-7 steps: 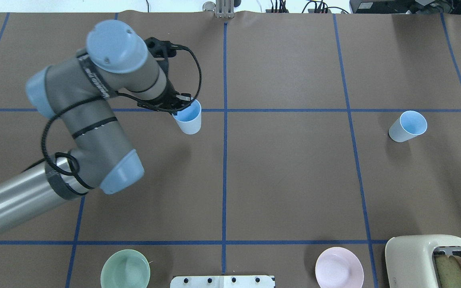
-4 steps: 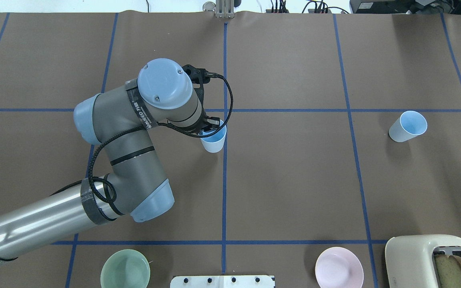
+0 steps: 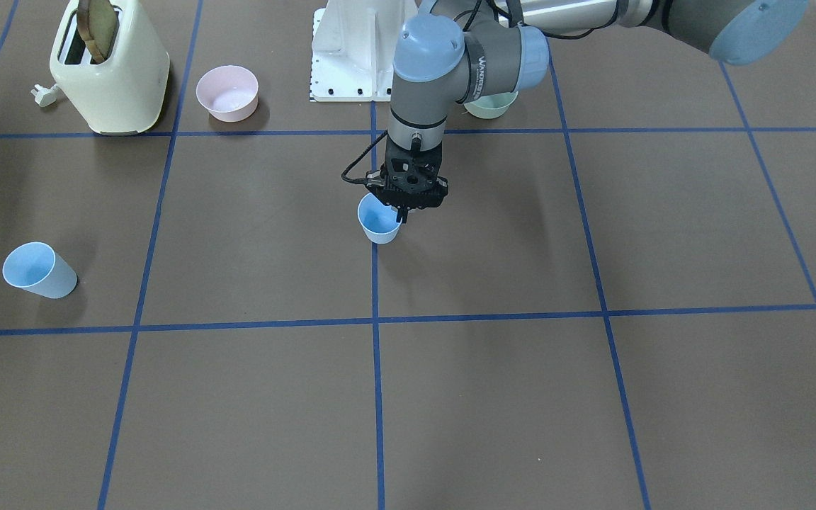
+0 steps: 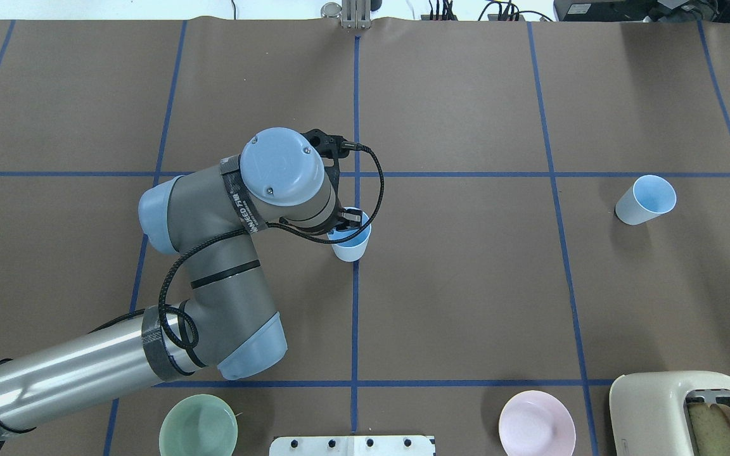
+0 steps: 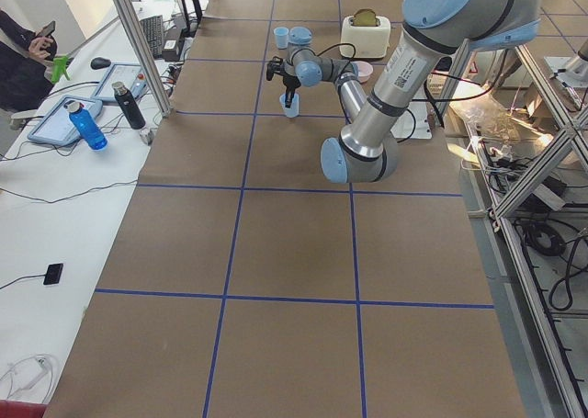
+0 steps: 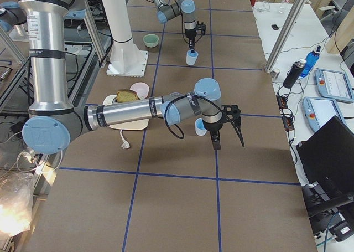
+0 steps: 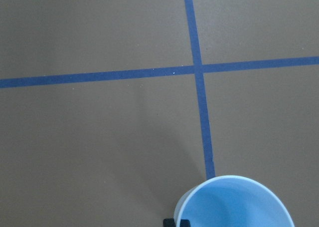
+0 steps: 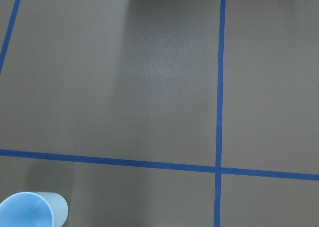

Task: Stack blue cups with both arms
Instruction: 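Carry the cup with the left gripper to the table's centre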

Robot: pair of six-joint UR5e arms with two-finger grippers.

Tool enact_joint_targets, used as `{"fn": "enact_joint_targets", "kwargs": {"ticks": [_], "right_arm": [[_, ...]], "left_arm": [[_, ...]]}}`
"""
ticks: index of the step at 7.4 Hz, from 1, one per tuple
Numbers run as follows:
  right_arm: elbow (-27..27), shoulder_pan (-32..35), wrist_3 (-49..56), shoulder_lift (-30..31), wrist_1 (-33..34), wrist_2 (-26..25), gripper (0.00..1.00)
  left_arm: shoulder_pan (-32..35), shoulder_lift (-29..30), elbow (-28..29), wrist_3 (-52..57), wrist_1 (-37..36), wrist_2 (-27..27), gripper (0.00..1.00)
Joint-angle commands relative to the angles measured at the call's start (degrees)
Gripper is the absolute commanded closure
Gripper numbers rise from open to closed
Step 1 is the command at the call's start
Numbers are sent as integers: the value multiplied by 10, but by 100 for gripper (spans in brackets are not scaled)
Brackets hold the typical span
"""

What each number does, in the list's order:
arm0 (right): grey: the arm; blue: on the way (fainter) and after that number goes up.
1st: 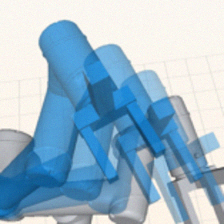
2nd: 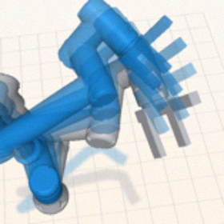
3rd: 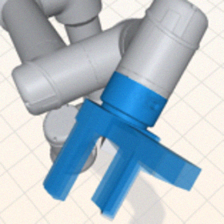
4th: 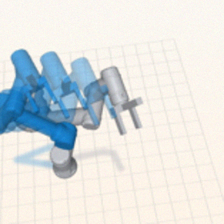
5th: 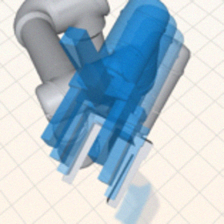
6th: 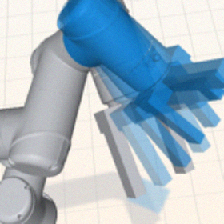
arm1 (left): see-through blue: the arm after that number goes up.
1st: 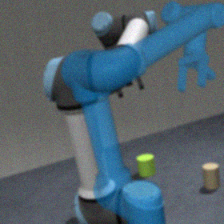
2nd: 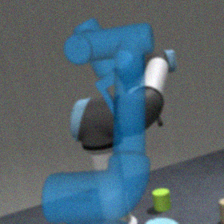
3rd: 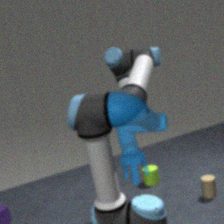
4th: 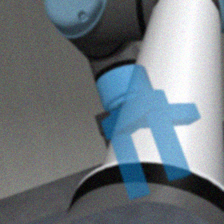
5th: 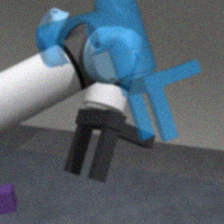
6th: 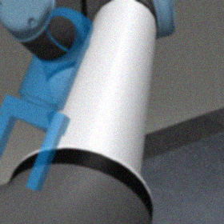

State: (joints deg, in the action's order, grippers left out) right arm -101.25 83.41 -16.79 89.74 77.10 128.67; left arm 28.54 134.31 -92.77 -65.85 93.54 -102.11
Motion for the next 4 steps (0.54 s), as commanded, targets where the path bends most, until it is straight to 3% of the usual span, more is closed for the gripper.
{"fn": "enact_joint_targets", "kwargs": {"ticks": [1,2,4], "right_arm": [[0,0,0,0,1,0,0],[0,0,0,0,1,0,0],[0,0,0,0,1,0,0]], "left_arm": [[-15,0,11,-2,27,22,100],[-15,-2,14,-2,40,22,100],[-16,-4,15,-1,41,23,90]]}}
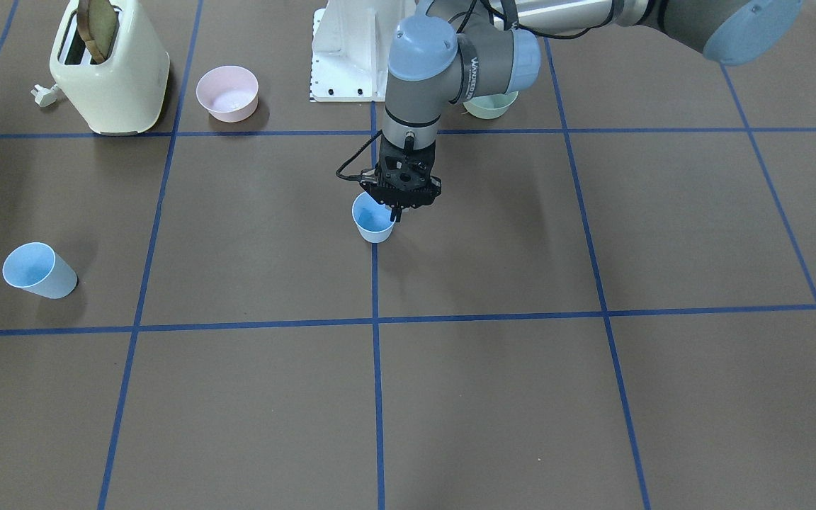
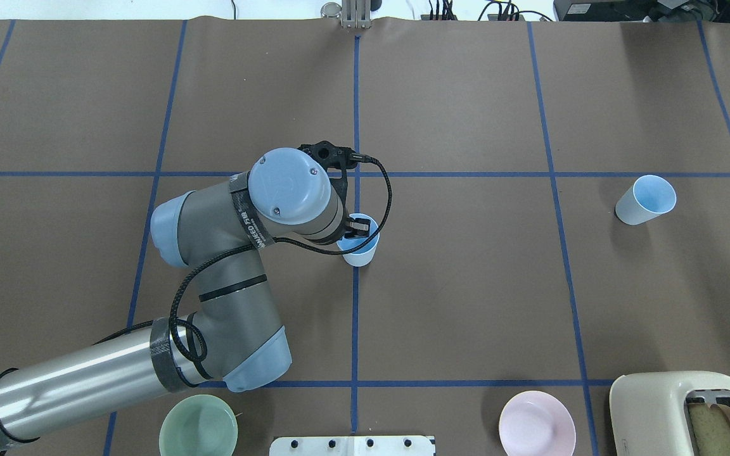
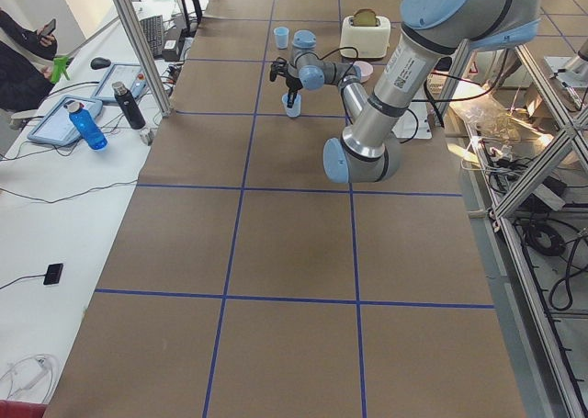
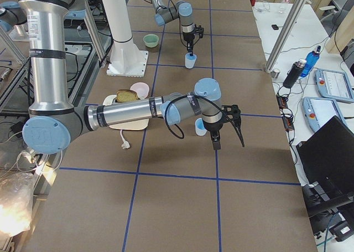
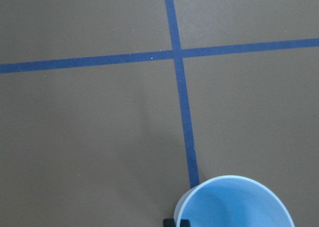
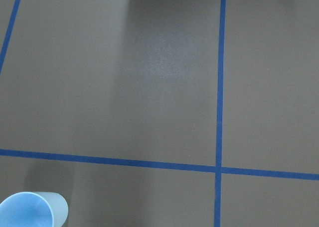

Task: Stack blue cups with both arms
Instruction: 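Carry the cup with the left gripper to the table's centre, then set the cup upright, open the left gripper and withdraw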

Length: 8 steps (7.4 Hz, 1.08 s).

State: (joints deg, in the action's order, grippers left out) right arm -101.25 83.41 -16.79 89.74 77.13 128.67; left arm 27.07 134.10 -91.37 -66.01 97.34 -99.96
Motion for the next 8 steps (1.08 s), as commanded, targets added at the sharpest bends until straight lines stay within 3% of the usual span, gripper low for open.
{"fn": "enact_joint_targets", "kwargs": {"ticks": [1,3,5,8], "right_arm": [[0,0,0,0,-1,0,0],[0,0,0,0,0,-1,0],[0,0,0,0,0,0,0],[-8,0,2,-4,-6,21,0]], "left_arm": [[-1,-2,4,2,3,1,82],[-1,-2,4,3,3,1,71],[-1,-2,1,5,3,2,2],[46,-12,-64,7,-25,-31,1]]}}
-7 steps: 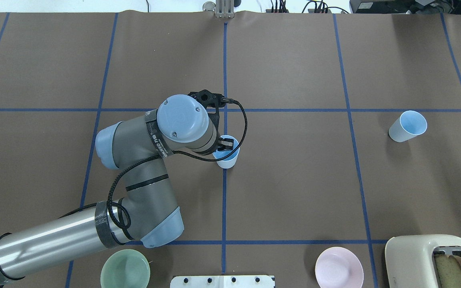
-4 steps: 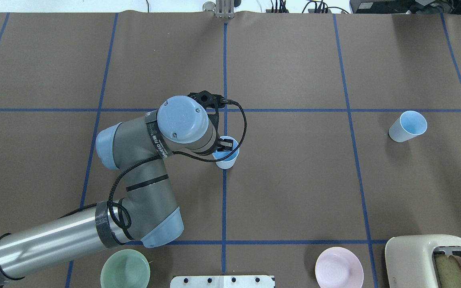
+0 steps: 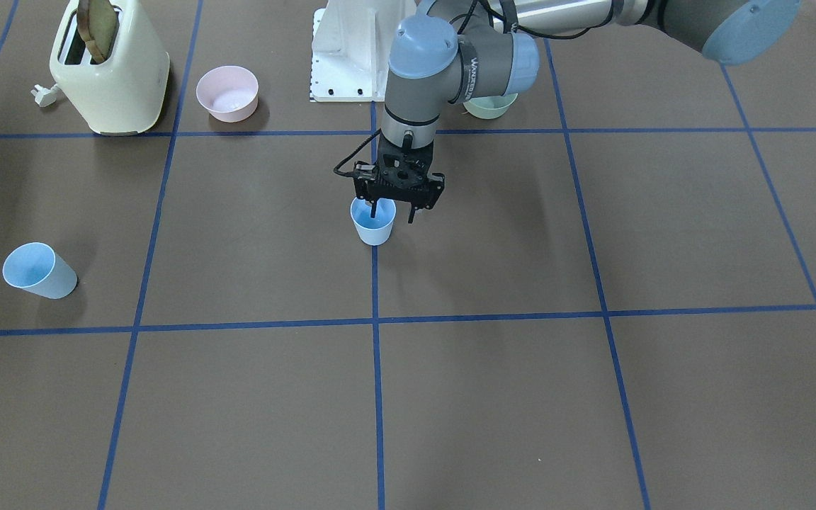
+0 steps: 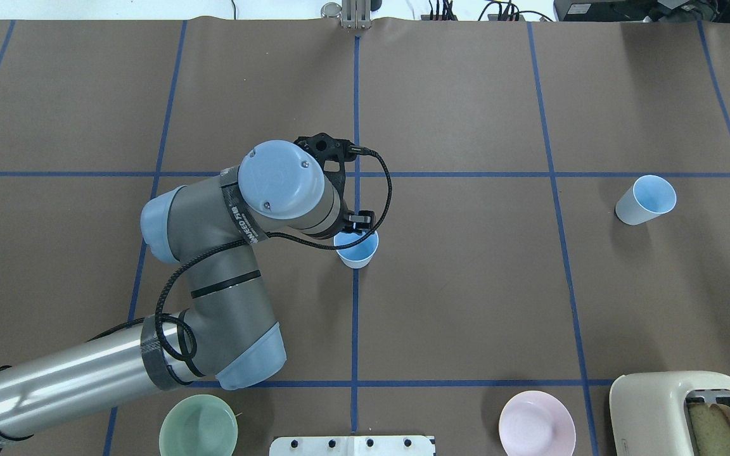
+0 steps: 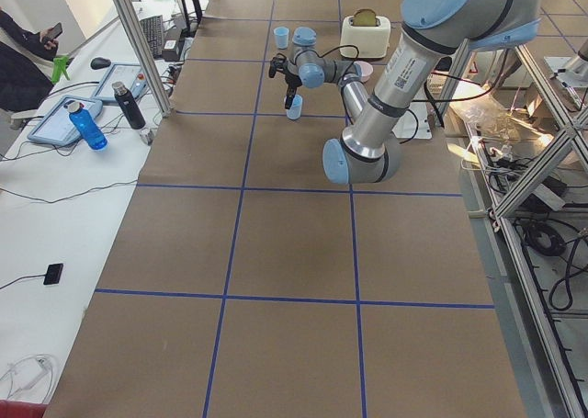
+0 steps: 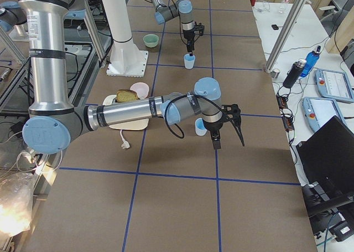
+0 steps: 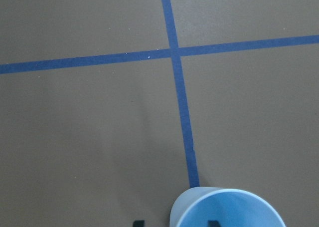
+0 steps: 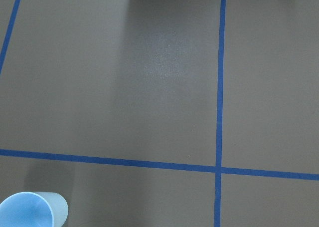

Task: Stack blue cups with both arms
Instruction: 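Set the cup upright, open the left gripper and withdraw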

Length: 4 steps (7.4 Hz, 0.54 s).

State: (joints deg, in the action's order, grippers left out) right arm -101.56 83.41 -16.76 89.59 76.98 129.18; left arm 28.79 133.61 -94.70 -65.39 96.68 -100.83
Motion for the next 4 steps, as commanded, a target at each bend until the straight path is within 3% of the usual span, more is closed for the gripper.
{"fn": "enact_joint_targets", "kwargs": {"ticks": [1,2,4], "right_arm": [[-2,-2,0,1,-36,50,0],[-2,-8,-12,2,-43,85,0],[-9,-52,-84,3,-84,73,0]], "left_arm": [[82,-21,-61,43,-57,-83,1],[140,-66,-106,125,-90,-116,1],[309,-158,-104,368,-98,-220,1]]}}
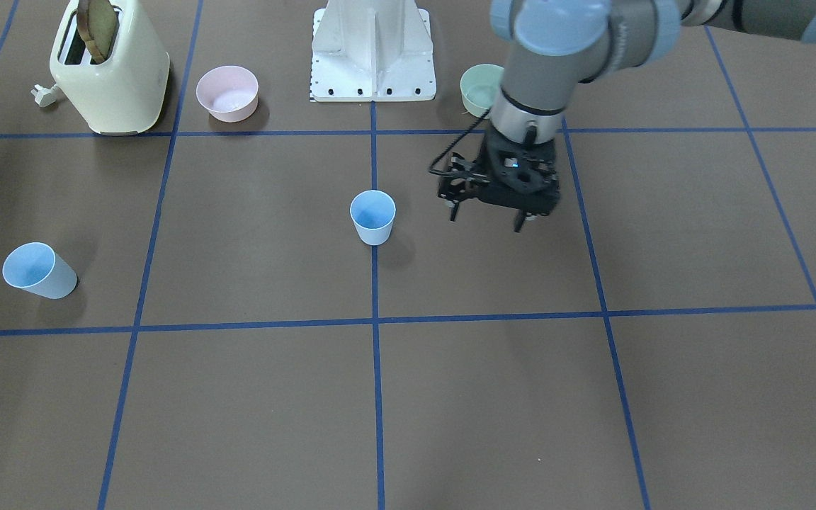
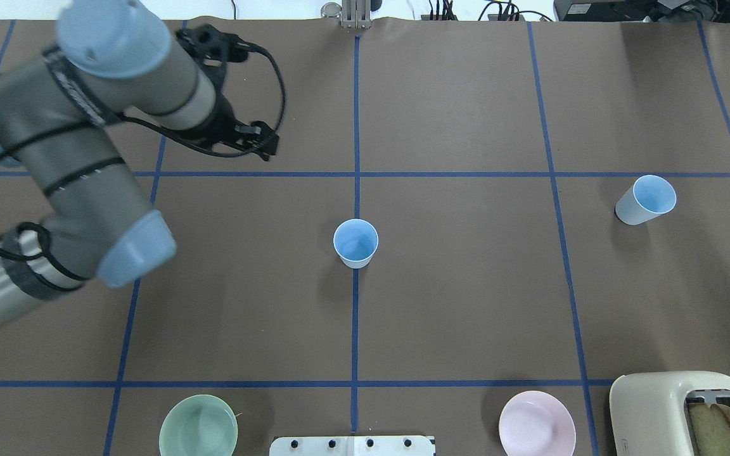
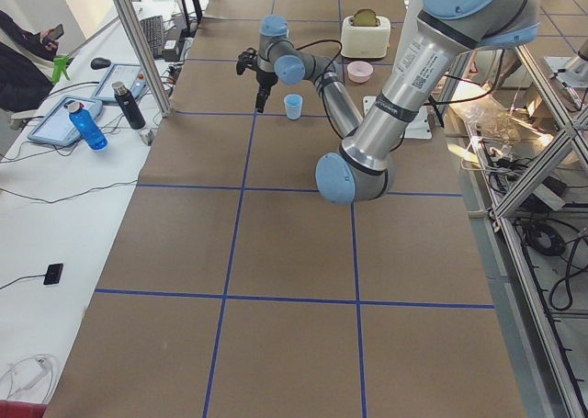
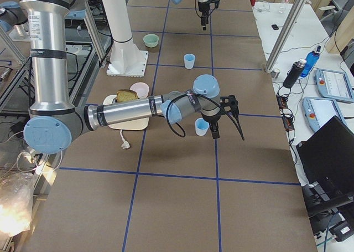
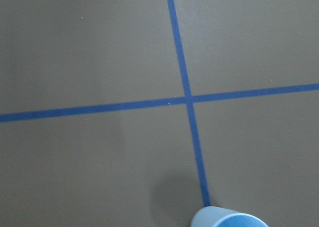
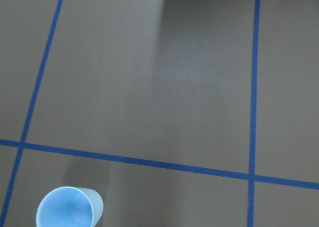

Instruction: Stack blue cups with both arms

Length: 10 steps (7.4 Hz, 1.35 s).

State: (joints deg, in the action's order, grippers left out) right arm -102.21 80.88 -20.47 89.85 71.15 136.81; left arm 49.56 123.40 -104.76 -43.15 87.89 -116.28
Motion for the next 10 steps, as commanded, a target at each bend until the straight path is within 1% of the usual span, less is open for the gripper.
{"fn": "enact_joint_targets", "kwargs": {"ticks": [1,2,3,4,5,7,8,9,10], "right_arm": [[-4,-63,-88,1,-43,-42,0],[-4,-88,-105,-2,-43,-64,0],[0,-112,-110,-4,-38,-85,1],[4,-141,-110,-5,-36,-135,2],[10,-152,-110,-6,-39,-140,2],[21,-176,-110,-6,-43,-144,7],[23,-185,-110,-5,-44,-144,11],[31,-194,-109,-5,-44,-143,19],[38,-203,-110,-5,-44,-143,22]], "left_arm": [[191,-95,25,267,-9,-124,1],[260,-131,54,359,-9,-157,1],[312,-161,79,437,-8,-159,1],[344,-176,106,523,-9,-158,1],[358,-187,115,546,-3,-158,1],[360,-197,112,547,1,-158,1],[360,-198,112,546,1,-158,1],[360,-198,111,546,1,-158,1],[360,-198,111,544,2,-158,1]]}}
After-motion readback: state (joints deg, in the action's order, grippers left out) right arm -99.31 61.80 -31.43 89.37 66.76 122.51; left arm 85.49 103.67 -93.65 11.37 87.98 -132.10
